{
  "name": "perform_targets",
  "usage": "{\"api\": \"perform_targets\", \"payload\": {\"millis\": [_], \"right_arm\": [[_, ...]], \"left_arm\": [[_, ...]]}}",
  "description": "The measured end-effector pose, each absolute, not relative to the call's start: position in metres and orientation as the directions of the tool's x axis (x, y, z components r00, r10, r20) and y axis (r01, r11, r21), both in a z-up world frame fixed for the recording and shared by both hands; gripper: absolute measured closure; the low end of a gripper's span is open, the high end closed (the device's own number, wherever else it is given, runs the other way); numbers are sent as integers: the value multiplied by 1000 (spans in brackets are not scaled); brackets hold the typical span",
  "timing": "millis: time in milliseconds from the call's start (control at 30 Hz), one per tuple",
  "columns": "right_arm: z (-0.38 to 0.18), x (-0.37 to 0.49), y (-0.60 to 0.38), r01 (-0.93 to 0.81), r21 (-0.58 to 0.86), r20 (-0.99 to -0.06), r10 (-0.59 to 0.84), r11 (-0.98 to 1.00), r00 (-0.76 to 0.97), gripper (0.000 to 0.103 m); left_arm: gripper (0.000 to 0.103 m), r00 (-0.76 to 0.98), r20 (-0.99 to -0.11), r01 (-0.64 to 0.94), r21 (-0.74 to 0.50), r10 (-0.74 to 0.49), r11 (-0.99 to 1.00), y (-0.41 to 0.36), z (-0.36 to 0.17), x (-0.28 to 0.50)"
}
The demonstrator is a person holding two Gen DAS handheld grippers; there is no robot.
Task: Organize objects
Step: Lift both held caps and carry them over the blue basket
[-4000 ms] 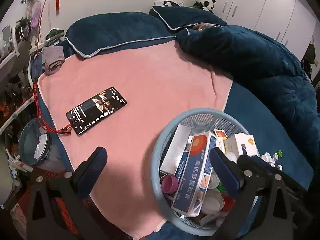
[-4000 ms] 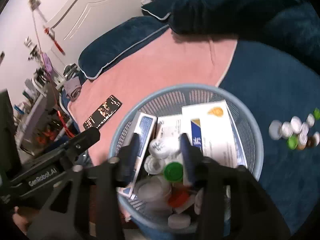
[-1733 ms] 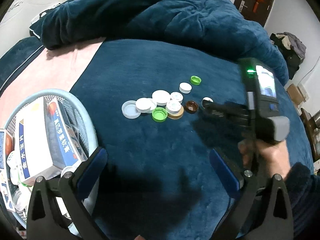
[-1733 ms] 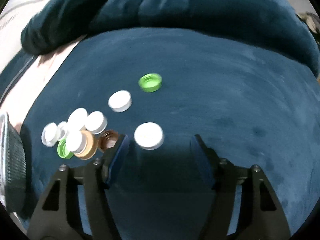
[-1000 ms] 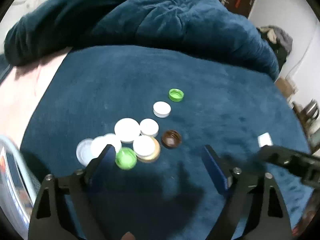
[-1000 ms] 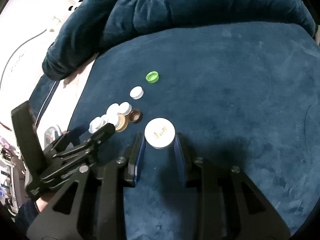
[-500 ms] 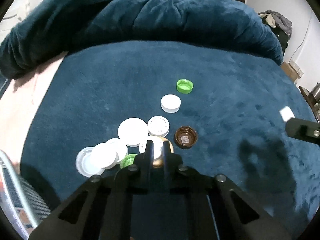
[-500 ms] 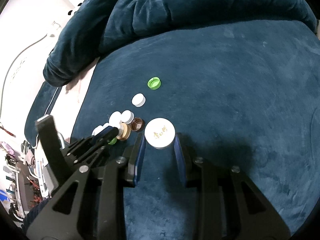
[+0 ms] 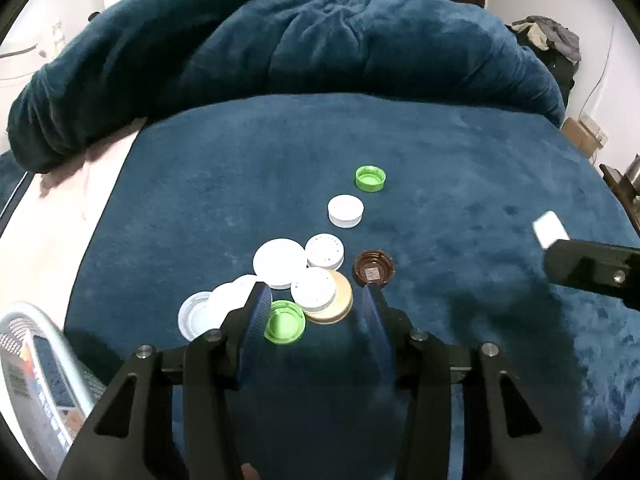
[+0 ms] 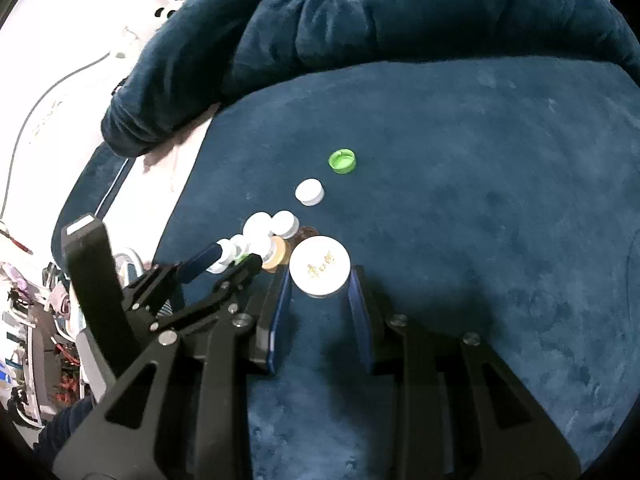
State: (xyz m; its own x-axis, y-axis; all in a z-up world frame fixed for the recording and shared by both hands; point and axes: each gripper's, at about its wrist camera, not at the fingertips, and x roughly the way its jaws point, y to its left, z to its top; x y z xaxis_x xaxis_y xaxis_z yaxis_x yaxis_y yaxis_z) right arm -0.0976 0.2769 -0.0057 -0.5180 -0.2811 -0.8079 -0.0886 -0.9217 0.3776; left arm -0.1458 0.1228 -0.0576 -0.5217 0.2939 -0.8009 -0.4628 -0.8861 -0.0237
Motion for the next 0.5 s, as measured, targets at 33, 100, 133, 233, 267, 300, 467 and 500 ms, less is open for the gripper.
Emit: {"api": "perform_targets", "payload": {"millis": [33, 100, 133, 233, 267, 300, 467, 500], "right_arm": [[-7, -99, 280, -95, 378, -810, -279, -921, -516, 73], [-9, -102, 284, -107, 381, -810, -276, -918, -517, 73], [-9, -102, 285, -108, 382, -810, -276, -918, -518, 73], [-10, -106, 287, -107, 380, -811, -276, -919, -516, 72], [-10, -106, 287, -107, 379, -812, -275, -919, -515, 72], [-11, -107, 288, -107, 379, -813, -275, -919, -512, 72], [-11, -110, 289, -104, 384, -811, -281, -917, -514, 72], [-10, -111, 288, -102, 386, -809, -283, -917, -515, 72]], "left_arm": [[53, -522, -800, -461, -26, 295, -887, 123, -60, -148], [54, -514, -803, -455, -43, 302, -889, 123, -64, -154], [54, -509, -803, -455, -55, 311, -889, 124, -65, -156], [66, -497, -808, -470, -58, 318, -881, 129, -70, -160], [83, -485, -815, -477, -56, 316, -877, 131, -73, -160], [92, -486, -819, -475, -47, 307, -879, 132, -75, -160], [96, -512, -805, -446, -48, 299, -894, 122, -66, -154], [96, -516, -802, -442, -51, 300, -896, 121, -63, -152]]}}
